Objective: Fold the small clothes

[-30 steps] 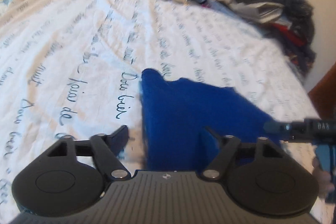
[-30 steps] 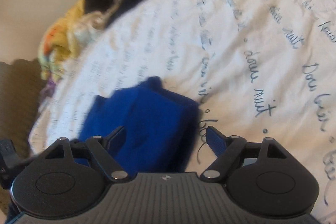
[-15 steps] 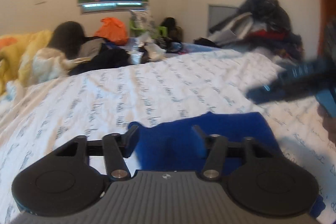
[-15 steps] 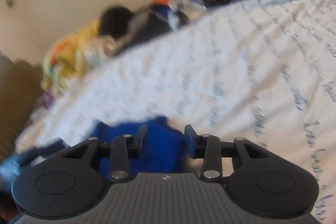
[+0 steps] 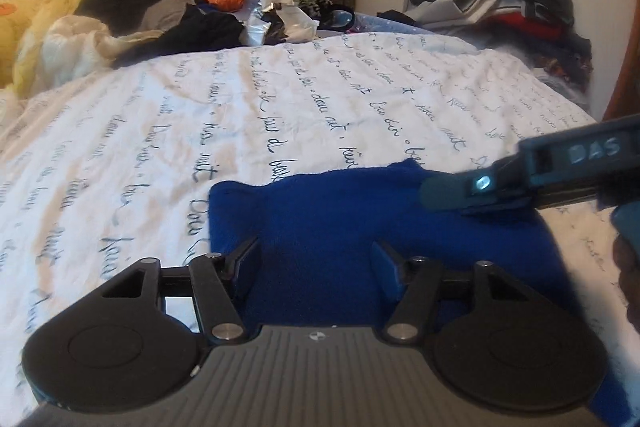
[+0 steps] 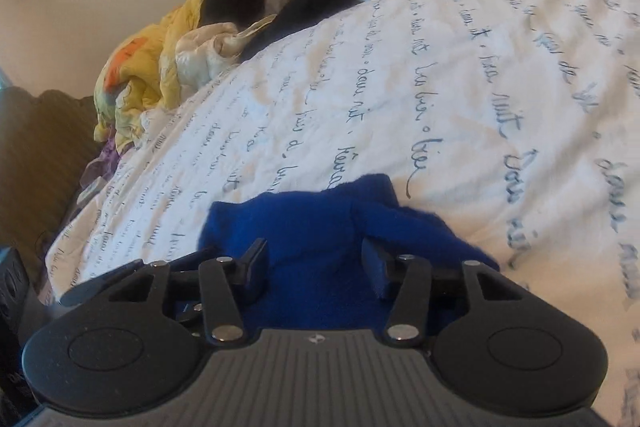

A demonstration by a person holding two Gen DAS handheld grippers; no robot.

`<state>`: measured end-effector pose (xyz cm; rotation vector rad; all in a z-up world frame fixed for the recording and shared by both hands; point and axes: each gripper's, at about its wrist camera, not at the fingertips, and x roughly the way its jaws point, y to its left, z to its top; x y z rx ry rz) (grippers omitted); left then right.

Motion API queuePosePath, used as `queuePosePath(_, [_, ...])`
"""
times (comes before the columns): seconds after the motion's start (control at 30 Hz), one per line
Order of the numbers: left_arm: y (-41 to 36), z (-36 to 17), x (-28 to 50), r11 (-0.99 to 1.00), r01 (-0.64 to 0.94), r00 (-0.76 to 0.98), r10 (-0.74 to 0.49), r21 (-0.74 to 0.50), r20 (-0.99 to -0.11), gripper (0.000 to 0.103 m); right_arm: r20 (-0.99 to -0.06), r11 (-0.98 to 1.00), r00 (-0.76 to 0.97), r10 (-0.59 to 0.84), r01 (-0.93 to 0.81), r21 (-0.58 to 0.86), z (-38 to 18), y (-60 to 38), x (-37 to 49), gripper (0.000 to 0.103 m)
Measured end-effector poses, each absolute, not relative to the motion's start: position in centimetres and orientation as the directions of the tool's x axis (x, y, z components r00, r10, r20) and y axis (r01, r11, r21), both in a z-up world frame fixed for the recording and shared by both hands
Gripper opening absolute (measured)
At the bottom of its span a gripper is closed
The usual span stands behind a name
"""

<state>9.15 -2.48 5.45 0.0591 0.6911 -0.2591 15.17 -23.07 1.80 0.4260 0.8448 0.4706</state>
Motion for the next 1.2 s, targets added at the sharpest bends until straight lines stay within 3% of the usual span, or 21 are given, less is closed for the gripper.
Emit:
queuePosePath(0.03, [-2.6,5.9,8.0,0.965,0.261,0.740,-0.222,-0.032,-0.635,0.080,-0.581,0.805,0.583,0.568,-0.243,0.542,2.4,-23.4,14.0,0.059])
queuePosePath(0.07, [-2.7,5.9,7.3,0.962,0.271,0.735,-0.231,-0.036,-0.638,0.084,-0.552,0.787,0.590,0.590,-0.266,0.557,2.8,-23.7,12.9,0.073])
queuePosePath(0.13, [-3.6,4.7,6.8,0.959,0.282,0.729,-0.205,0.014,-0.653,0.089,-0.572,0.785,0.568,0.592,-0.248,0.567,1.8,-23.6,12.7,0.082])
queuePosePath(0.17, [-4.0,4.0,6.6,0.961,0.271,0.747,-0.173,0.056,-0.642,0.092,-0.604,0.797,0.546,0.581,-0.228,0.560,0.4,-23.6,13.5,0.081])
queuePosePath(0.2, [-4.1,3.5,6.4,0.966,0.252,0.757,-0.157,0.062,-0.635,0.096,-0.550,0.776,0.577,0.604,-0.269,0.570,-0.3,-24.1,13.5,0.081])
queuePosePath(0.33, [-3.3,3.4,6.7,0.977,0.211,0.733,-0.165,-0.010,-0.660,0.098,-0.558,0.756,0.578,0.596,-0.168,0.633,0.9,-25.3,13.9,0.081])
queuePosePath(0.43, [-2.5,2.9,6.8,0.980,0.187,0.727,-0.181,-0.063,-0.662,0.102,-0.503,0.749,0.607,0.616,-0.251,0.613,3.1,-24.5,11.6,0.082])
queuePosePath(0.5, [-2.2,2.7,7.1,0.980,0.171,0.713,-0.197,-0.106,-0.673,0.103,-0.517,0.745,0.578,0.631,-0.264,0.613,2.7,-23.8,11.3,0.081])
queuePosePath(0.57, [-2.4,2.7,7.0,0.980,0.174,0.716,-0.194,-0.097,-0.670,0.103,-0.603,0.793,0.540,0.586,-0.232,0.563,0.0,-23.3,12.4,0.081])
queuePosePath(0.63, [-2.5,2.7,6.9,0.981,0.173,0.717,-0.189,-0.091,-0.670,0.103,-0.545,0.778,0.579,0.607,-0.294,0.555,-0.8,-23.9,12.4,0.080])
queuePosePath(0.77, [-2.4,2.6,6.8,0.981,0.171,0.722,-0.191,-0.095,-0.665,0.103,-0.612,0.825,0.574,0.544,-0.230,0.517,1.7,-22.8,11.7,0.083])
queuePosePath(0.87, [-2.5,2.6,6.9,0.980,0.172,0.722,-0.192,-0.096,-0.664,0.103,-0.560,0.795,0.580,0.592,-0.308,0.522,2.8,-22.4,9.8,0.081])
queuePosePath(0.93, [-2.5,2.6,6.9,0.980,0.176,0.723,-0.194,-0.094,-0.663,0.103,-0.626,0.825,0.545,0.557,-0.277,0.493,0.8,-22.4,10.5,0.081])
queuePosePath(0.97, [-2.5,2.6,6.9,0.979,0.178,0.723,-0.195,-0.094,-0.663,0.103,-0.570,0.804,0.577,0.585,-0.321,0.501,-0.7,-23.2,10.6,0.080])
queuePosePath(1.07, [-2.2,3.7,5.8,0.983,0.171,0.734,-0.170,-0.063,-0.658,0.096,-0.571,0.773,0.554,0.606,-0.241,0.587,0.9,-24.2,10.9,0.080])
queuePosePath(1.1, [-1.6,4.4,4.7,0.982,0.169,0.738,-0.181,-0.081,-0.650,0.088,-0.572,0.770,0.553,0.605,-0.224,0.598,2.1,-24.4,10.4,0.080])
queuePosePath(1.2, [1.4,5.5,1.3,0.961,0.169,0.717,-0.272,-0.218,-0.642,0.090,-0.518,0.743,0.576,0.633,-0.262,0.616,4.4,-26.3,7.0,0.082])
